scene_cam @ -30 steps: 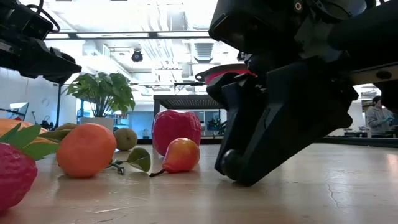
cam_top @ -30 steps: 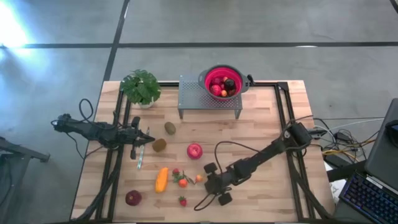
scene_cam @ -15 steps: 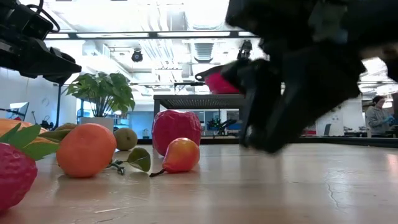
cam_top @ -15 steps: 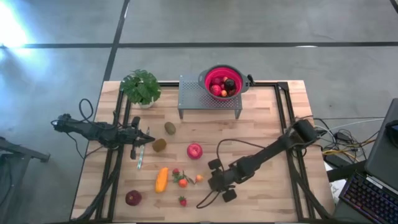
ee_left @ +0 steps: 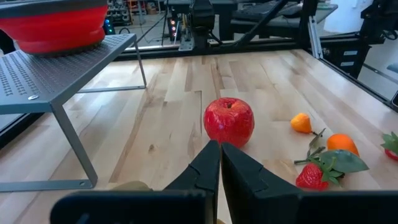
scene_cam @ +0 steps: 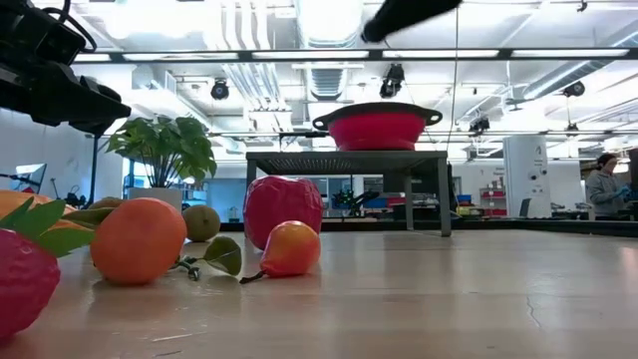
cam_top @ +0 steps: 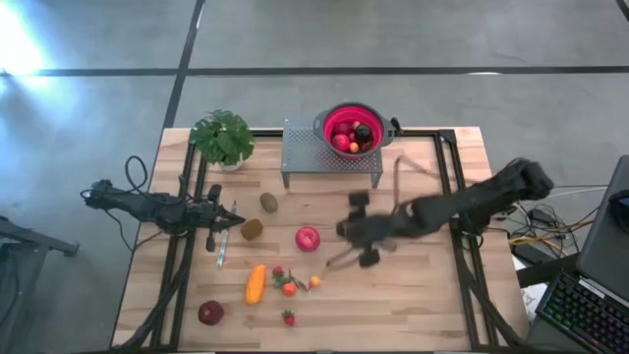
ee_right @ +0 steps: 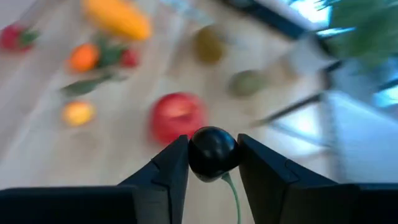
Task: Pick & Place Fruit
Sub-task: Put the black cherry into the strainer bowl on the shelf
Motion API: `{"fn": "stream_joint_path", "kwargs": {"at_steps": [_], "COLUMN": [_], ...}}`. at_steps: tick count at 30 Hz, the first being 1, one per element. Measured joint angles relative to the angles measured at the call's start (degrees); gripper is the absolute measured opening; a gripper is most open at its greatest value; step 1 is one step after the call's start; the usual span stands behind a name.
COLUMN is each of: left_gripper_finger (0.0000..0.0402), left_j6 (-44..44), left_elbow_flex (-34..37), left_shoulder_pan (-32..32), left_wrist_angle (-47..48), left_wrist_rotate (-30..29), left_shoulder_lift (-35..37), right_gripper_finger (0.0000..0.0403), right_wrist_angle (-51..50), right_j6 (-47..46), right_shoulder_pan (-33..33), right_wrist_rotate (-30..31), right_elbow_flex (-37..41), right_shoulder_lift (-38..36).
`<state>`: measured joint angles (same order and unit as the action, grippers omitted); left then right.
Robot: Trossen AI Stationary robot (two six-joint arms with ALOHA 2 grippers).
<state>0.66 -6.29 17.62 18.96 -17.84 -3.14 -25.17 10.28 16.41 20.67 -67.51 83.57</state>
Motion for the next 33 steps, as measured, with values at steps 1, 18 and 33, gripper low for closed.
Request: {"fn": "stream_joint_path", "kwargs": {"at_steps": [1,18,33], "left_gripper_finger": [0.0021,0.0021,0.0021], "left_j6": [0.01,0.01,0.01], "left_elbow_flex": [0.0,-0.02,-0.02], "left_shoulder_pan": [-0.01,0.0,-0.01], "left_wrist_angle": [0.0,0.0,-0.01], "left_wrist_rotate": [0.0,0.0,-0.01], "left_shoulder_lift": [0.0,0.0,-0.02], "right_gripper_finger": [0.0114,0.0109,0.0111], "right_wrist_angle": [-0.06,0.19,-0.77], "right_j6": [0.87,2.62,-0.95], "right_shoulder_pan": [-1.79,-41.08,-50.45], "right_wrist_rotate": [-0.02,-18.85,-26.73], "right_elbow_flex": [-0.17,-7.62,-13.17], "right_shoulder_lift": [-1.77,-8.53,7.86]}}
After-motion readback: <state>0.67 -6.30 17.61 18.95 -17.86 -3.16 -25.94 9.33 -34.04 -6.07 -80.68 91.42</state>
